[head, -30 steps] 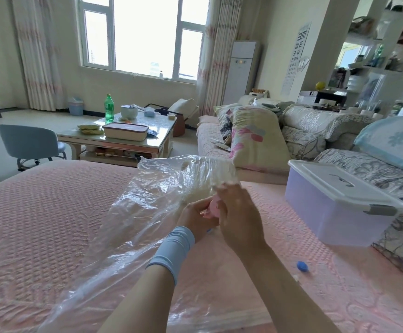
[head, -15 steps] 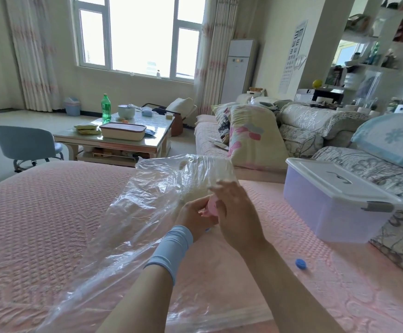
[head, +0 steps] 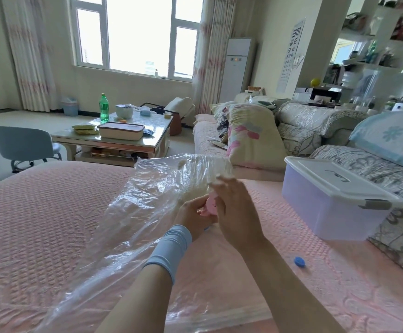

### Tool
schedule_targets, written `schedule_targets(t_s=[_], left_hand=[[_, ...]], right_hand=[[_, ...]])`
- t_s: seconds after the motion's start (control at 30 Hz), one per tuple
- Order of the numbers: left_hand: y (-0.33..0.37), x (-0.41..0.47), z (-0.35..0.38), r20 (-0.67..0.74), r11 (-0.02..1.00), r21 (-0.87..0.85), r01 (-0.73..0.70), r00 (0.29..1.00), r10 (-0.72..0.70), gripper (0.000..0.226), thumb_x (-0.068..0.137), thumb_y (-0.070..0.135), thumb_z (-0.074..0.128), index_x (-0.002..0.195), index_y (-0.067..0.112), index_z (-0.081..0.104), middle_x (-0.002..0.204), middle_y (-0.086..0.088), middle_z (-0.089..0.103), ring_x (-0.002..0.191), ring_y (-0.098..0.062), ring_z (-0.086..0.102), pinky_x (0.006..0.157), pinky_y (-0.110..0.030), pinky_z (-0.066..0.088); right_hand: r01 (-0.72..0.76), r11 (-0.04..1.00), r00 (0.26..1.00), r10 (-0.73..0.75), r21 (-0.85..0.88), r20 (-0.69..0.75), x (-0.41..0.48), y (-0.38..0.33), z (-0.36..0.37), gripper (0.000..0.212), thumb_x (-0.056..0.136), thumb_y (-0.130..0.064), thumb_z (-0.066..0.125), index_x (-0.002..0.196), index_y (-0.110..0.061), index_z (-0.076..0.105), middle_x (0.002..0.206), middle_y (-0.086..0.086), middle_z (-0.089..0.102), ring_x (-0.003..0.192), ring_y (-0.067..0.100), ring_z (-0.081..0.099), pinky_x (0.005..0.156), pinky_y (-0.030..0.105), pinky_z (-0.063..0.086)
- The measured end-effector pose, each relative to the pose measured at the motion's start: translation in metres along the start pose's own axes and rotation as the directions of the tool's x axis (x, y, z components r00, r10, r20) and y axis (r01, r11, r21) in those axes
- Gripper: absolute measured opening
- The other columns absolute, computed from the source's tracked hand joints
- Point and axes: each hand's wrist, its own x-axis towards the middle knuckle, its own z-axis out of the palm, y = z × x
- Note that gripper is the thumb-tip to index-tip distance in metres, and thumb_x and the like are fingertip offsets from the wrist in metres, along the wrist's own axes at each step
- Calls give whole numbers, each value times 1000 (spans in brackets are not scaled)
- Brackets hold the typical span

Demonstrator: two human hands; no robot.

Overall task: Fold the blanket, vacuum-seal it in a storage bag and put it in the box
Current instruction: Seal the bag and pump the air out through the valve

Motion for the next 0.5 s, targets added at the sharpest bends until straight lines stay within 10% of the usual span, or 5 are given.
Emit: schedule_targets(t_s=[0.1,0.33,0.5], left_hand=[[0,1,-2,2,1000,6,7,1000,-7,27,55,35,69,82,36,70,70,12,65,66,-5,54,74,-37,57],[0,3,-1,22,1000,-23,-15,1000,15,50,51,35,77,100,44,71,83,13,71,70,2,56,72,-22,55],[2,-1,2,-9,1000,8,8,1000,-8,16,56,33,65,71,39,66,59,15,57,58,-2,46,61,-31,51]], right_hand=[[-21,1000,991,23,-15,132,0,2,-1,35,94,-4,55,125,-13,68,143,6,55,130,27,49,110,47,39],[237,971,860,-217,-16,-462,25,-12,-30,33,101,-9,38,121,-12,64,133,11,57,126,21,47,109,25,33],[-80,997,989,79,1,126,-5,2,6,37,92,-1,53,123,-13,68,136,4,57,123,26,50,106,44,42]])
